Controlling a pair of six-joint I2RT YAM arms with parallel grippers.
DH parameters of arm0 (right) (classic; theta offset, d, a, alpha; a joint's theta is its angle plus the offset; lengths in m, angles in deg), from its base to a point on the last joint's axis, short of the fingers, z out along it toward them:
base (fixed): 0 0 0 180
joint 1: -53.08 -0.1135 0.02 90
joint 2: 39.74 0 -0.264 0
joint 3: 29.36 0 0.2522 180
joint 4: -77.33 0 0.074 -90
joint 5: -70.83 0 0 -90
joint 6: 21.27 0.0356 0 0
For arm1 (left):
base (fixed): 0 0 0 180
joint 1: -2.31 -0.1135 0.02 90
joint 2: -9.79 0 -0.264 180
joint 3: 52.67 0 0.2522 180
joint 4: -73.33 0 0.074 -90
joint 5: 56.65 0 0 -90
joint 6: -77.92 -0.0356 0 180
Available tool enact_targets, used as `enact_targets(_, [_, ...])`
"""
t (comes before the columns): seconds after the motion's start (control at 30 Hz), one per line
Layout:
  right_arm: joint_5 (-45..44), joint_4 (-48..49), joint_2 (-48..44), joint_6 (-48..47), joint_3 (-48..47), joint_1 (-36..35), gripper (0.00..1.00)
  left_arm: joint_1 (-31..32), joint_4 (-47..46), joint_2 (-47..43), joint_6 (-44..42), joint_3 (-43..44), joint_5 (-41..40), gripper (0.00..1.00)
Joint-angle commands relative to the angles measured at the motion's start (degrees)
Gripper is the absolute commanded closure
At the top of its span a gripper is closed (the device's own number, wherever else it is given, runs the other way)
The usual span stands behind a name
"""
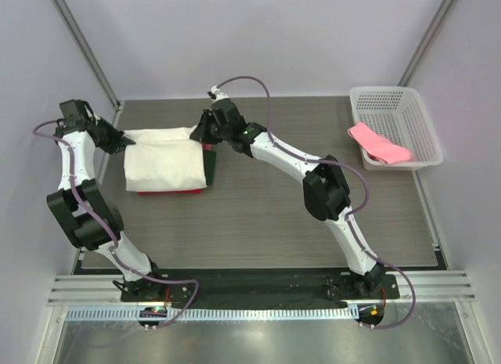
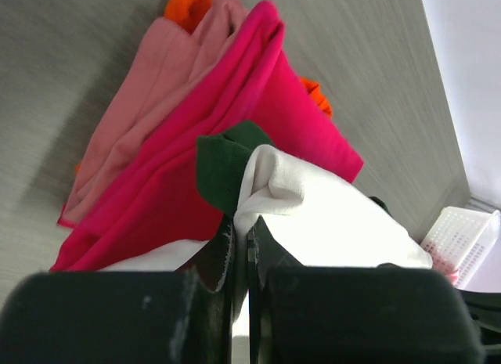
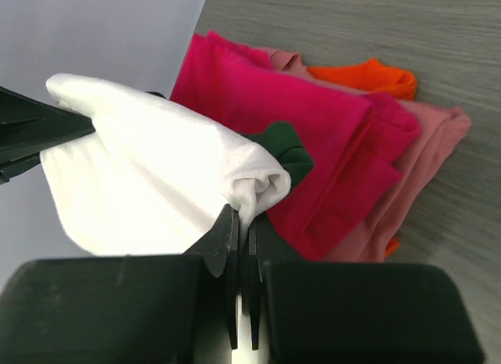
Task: Fold and stack the t-shirts
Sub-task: Neatly place the folded tshirt to the corner
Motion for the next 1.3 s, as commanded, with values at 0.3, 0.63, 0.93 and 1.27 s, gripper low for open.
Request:
enact_targets(0.3, [4.72,6.57,11.67,2.62,-12.51,7.81,0.43,5.08,-8.60,19.35,2.62,17.08,-4.00,0.24])
enact_targets(0.63, [3.21,7.27,-4.65,-5.28,2.23,7.64,0.10,9.57,-4.64,-0.28,0.07,12.98,-20.50,0.08])
enact_targets(0.93, [19.55,9.19,-7.93,1.56,6.47,5.79,0.68,9.57,-11.82,-10.85,6.38,-2.21,-1.92,0.19])
enact_targets(1.27, [35.03,25.15,8.58,20.79,-3.37,3.33,0.93,8.96,-51.47,-6.83,24.67,-27.37,9.63,0.21])
